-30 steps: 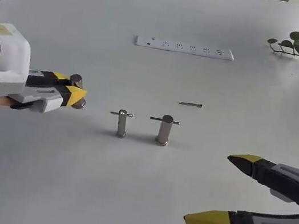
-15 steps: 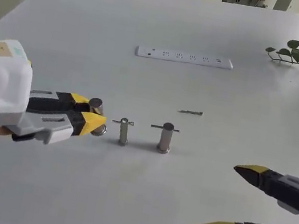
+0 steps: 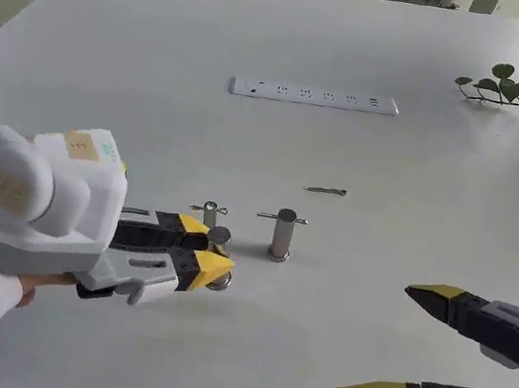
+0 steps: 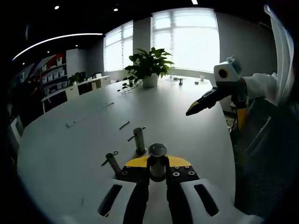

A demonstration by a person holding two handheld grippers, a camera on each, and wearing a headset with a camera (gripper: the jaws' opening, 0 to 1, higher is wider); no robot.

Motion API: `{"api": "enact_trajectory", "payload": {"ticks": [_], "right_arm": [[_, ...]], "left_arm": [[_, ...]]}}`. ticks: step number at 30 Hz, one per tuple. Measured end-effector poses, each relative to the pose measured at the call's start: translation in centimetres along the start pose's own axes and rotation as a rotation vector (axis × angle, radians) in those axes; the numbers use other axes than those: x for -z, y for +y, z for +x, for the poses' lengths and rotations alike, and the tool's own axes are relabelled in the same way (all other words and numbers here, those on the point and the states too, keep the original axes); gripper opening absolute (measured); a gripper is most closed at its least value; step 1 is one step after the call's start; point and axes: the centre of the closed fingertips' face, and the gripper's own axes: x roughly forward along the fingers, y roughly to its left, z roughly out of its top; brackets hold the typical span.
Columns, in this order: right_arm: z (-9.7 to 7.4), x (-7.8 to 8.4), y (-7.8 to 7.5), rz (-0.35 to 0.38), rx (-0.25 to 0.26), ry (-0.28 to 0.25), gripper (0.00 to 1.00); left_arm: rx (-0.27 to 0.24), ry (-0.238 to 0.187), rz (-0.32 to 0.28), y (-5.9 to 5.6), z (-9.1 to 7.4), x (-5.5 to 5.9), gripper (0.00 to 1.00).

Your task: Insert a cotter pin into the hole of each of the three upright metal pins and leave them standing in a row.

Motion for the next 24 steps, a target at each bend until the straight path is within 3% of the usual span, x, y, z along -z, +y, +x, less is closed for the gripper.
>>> {"api": "enact_trajectory", "payload": {"ticks": [10,24], "right_arm": [[-0.2,0.4,0.0,0.004,0.001,0.014,0.9],[-0.4,1.0,0.0,0.011,0.005,0.035,0.9]], "left_arm": [[0.057,0.029,0.021,-1.4,1.7,1.1,0.1],[0.033,0.051,0.009,-1.2,2.6,2.2,0.1]]}}
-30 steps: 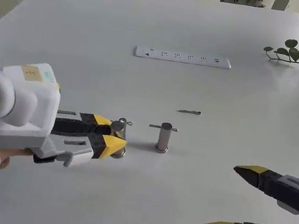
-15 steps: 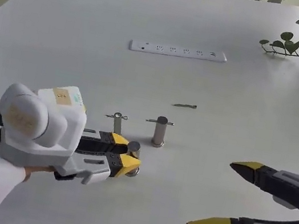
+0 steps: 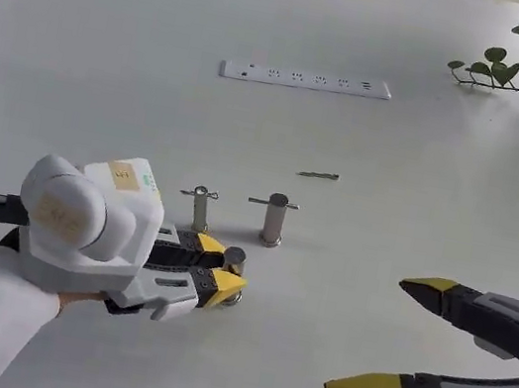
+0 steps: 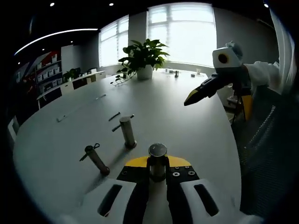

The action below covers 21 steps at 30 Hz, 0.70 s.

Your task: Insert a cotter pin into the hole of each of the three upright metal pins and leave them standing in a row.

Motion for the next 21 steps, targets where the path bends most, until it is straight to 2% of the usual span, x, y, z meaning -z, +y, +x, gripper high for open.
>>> {"api": "enact_trajectory", "payload": {"ticks": [8,14,21], "right_arm": [[0.1,-0.01,0.09,0.001,-0.003,0.002,0.9],[0.04,0.04,0.04,0.003,0.0,0.003,0.9],[0.24,-0.03,0.14,0.0,-0.004,0.006,0.9]], "left_arm": [[-0.005,-0.007,-0.01,-0.03,0.2,0.06,0.11],[-0.003,0.002,-0.007,-0.31,0.32,0.52,0.11],[-0.005,-0.011,-0.012,-0.23,0.27,0.68,0.11]]}}
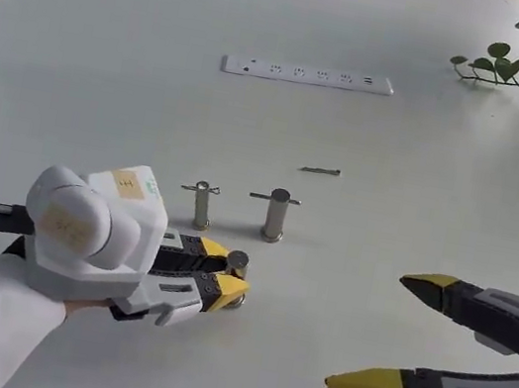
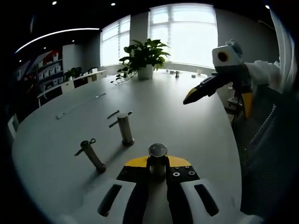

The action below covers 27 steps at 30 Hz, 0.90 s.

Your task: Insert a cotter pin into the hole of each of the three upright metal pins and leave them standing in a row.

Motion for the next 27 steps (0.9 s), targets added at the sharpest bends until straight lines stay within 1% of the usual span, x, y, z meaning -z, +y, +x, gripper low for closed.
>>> {"api": "enact_trajectory", "payload": {"ticks": [1,3,8,10,12,13,16,17,18,20,22,23,25,27], "right_arm": [[0.0,0.0,0.0,-0.001,0.0,0.001,0.9],[0.1,0.0,0.0,-0.002,-0.002,0.001,0.9],[0.2,0.0,0.2,-0.003,-0.006,0.002,0.9],[0.2,0.0,0.2,-0.003,-0.006,0.002,0.9],[0.2,0.0,0.2,-0.003,-0.005,0.004,0.9],[0.1,0.0,0.1,-0.004,-0.006,0.004,0.9],[0.1,0.0,0.1,-0.003,-0.005,0.005,0.9],[0.1,0.0,-0.1,-0.006,0.001,0.005,0.89],[0.0,0.0,-0.1,-0.006,0.002,0.005,0.89],[0.0,-0.1,-0.1,-0.005,0.002,0.002,0.89],[-0.1,-0.2,-0.1,-0.007,0.003,0.003,0.89],[-0.1,-0.2,-0.2,-0.007,0.003,0.004,0.89],[-0.1,-0.1,-0.2,-0.007,0.005,0.007,0.89],[-0.2,0.0,-0.2,-0.008,0.003,0.011,0.89]], "left_arm": [[0.002,0.001,0.016,0.0,0.0,0.0,0.11],[0.0,-0.006,-0.01,0.1,0.0,0.0,0.11],[-0.003,-0.013,-0.007,0.1,0.0,0.0,0.11],[0.005,-0.009,-0.008,0.0,0.0,0.0,0.12],[0.024,0.001,-0.01,-0.1,-0.1,0.0,0.13],[0.033,-0.007,-0.006,-0.3,-0.2,-0.3,0.14],[0.061,-0.017,-0.025,-0.6,-0.7,-0.8,0.18],[0.087,-0.009,-0.026,-0.9,-1.0,-0.8,0.21],[0.102,-0.008,-0.026,-1.1,-1.3,-0.8,0.23],[0.125,-0.014,-0.013,-1.3,-2.1,-1.0,0.31],[0.146,-0.027,-0.02,-1.6,-3.0,-1.2,0.39],[0.151,-0.032,-0.027,-1.6,-3.4,-1.3,0.45],[0.159,-0.036,-0.03,-1.7,-4.3,-1.3,0.53],[0.16,-0.033,-0.025,-1.7,-4.7,-1.1,0.56]]}}
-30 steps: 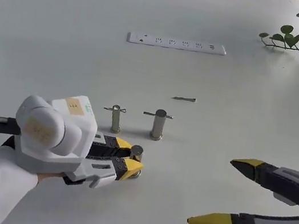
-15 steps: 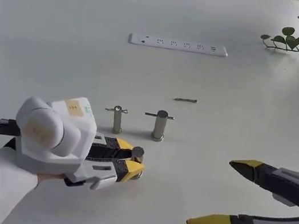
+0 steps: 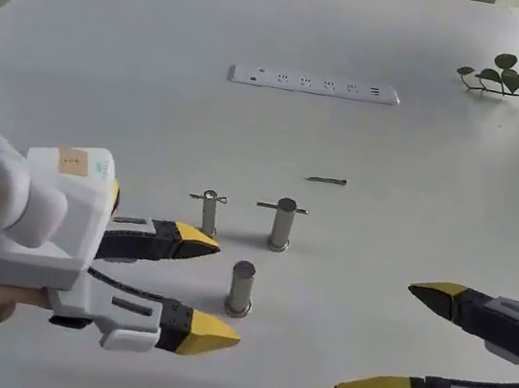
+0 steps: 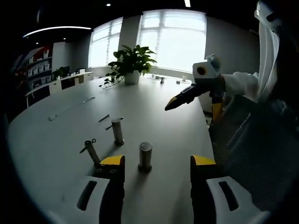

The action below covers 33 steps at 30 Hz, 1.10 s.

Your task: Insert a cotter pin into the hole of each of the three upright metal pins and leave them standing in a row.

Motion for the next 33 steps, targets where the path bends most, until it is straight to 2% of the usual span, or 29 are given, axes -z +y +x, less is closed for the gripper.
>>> {"api": "enact_trajectory", "payload": {"ticks": [3,7,9,12,14,20,26,29,33], "right_arm": [[0.0,0.1,0.0,-0.001,-0.002,0.006,0.89],[0.1,0.2,0.0,-0.003,-0.005,0.017,0.89],[0.1,0.2,-0.1,-0.005,-0.004,0.022,0.89],[0.0,0.1,-0.3,-0.008,-0.002,0.028,0.89],[-0.1,0.1,-0.5,-0.007,-0.001,0.034,0.89],[-0.7,-0.5,-1.2,-0.027,0.012,0.043,0.89],[-1.1,-1.6,-2.9,-0.065,0.037,0.067,0.89],[-1.1,-2.5,-3.6,-0.091,0.042,0.073,0.88],[-1.0,-3.9,-4.8,-0.179,0.039,0.12,0.87]], "left_arm": [[0.006,0.006,-0.022,-0.3,-1.1,0.6,0.65],[0.054,0.039,-0.047,-1.8,-2.0,1.7,0.92],[0.069,0.057,-0.048,-2.4,-2.3,2.3,0.99],[0.07,0.051,-0.084,-2.6,-2.6,2.7,0.99],[0.066,0.0,-0.156,-2.8,-2.5,2.4,0.99],[0.054,0.019,-0.147,-2.9,-2.7,3.1,0.99],[0.019,-0.008,-0.178,-2.7,-3.2,3.0,0.99],[-0.022,-0.023,-0.193,-2.1,-3.6,3.0,0.99],[-0.035,-0.034,-0.216,-2.1,-4.0,3.1,0.99]]}}
